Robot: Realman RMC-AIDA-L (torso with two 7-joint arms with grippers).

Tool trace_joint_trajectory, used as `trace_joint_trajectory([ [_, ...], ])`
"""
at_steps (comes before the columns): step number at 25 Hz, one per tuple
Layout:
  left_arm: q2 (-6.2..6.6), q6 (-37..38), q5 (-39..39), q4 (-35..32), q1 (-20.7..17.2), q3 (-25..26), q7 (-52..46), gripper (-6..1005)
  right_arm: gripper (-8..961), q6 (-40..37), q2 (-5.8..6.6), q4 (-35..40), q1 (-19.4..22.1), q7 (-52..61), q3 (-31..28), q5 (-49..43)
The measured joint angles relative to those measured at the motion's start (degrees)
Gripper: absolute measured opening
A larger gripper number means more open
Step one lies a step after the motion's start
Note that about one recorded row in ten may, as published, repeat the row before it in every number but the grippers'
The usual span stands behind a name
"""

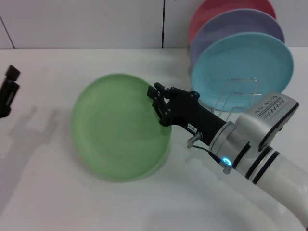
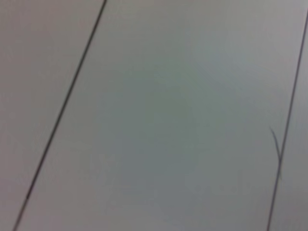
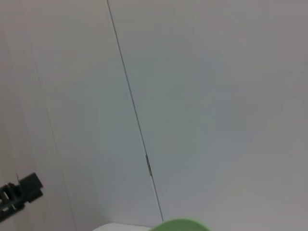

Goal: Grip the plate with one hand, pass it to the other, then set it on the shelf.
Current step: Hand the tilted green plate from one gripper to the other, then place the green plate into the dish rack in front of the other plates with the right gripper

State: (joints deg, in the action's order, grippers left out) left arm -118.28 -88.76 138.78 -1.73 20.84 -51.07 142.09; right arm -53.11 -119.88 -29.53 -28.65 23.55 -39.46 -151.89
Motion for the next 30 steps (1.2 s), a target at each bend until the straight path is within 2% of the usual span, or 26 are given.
trace_joint_trajectory([
  [4,0.01,-0.02,0.0,-0.84,-0.53,0.72,-0.01,618,117,0.0,0.0,-0.09,0.04,-0.08,0.0,0.0],
  [18,-0.1,2.74,0.07,-1.17,-0.8,2.62,0.43,618,84,-5.41,0.33,-0.96,0.79,-5.18,-1.29,0.02],
  [30,0.14,5.41,0.09,-2.14,-1.01,9.95,-0.03,618,37,-11.22,1.6,-2.04,3.77,-18.83,-7.47,-0.53],
])
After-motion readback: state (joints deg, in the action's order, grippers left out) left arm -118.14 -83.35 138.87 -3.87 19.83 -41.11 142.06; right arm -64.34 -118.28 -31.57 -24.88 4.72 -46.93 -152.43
